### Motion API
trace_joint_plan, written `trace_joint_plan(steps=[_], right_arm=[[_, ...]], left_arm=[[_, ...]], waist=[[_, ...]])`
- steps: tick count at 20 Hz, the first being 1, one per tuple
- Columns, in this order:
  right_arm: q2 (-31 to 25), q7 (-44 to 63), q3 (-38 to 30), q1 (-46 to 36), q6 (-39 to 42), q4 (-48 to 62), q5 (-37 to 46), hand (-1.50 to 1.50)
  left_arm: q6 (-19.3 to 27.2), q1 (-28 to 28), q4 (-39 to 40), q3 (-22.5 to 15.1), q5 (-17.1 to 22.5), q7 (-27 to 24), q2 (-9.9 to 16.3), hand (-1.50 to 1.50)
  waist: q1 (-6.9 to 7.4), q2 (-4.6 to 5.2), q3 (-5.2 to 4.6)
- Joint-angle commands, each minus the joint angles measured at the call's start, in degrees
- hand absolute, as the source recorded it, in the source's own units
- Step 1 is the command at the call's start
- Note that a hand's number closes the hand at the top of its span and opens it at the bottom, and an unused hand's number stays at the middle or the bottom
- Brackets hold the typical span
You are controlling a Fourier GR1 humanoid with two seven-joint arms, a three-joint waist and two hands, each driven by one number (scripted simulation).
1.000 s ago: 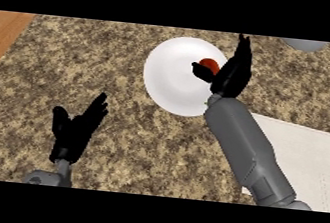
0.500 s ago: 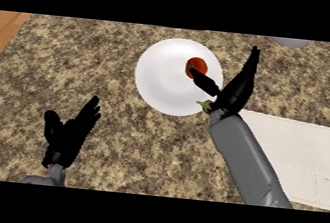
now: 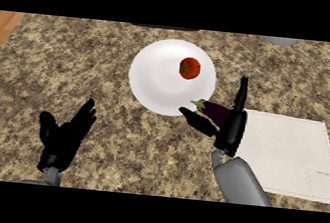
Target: Pick the tomato from the placemat and place it in the plate
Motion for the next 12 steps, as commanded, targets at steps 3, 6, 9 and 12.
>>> trace_joint_plan(steps=[3, 6, 9, 12], right_arm=[[-1.2, -0.2, 4.1, 8.6, 2.7, -4.2, 3.8, -1.5], [0.7, 8.3, 11.6, 10.8, -3.0, -6.4, 11.0, -1.5], [0.7, 1.2, 11.4, 15.5, -2.8, -5.6, 7.9, -1.5], [0.6, 5.7, 11.8, 15.4, -3.1, -8.0, 12.2, -1.5]], left_arm=[[0.7, 1.1, 1.6, -0.1, -1.6, -2.3, -1.6, 0.0], [-0.3, -0.8, -1.2, 1.0, -0.1, 2.9, -0.2, 0.0], [-1.9, -3.8, 3.8, 4.9, 1.2, -0.1, 1.4, 0.0], [-1.9, -2.1, 2.5, 3.6, -0.4, 0.2, 0.5, 0.0]], waist=[[-0.43, -0.08, -0.13], [-0.43, -0.13, -0.15], [-0.43, -0.02, -0.12], [-0.33, -0.04, -0.12]])
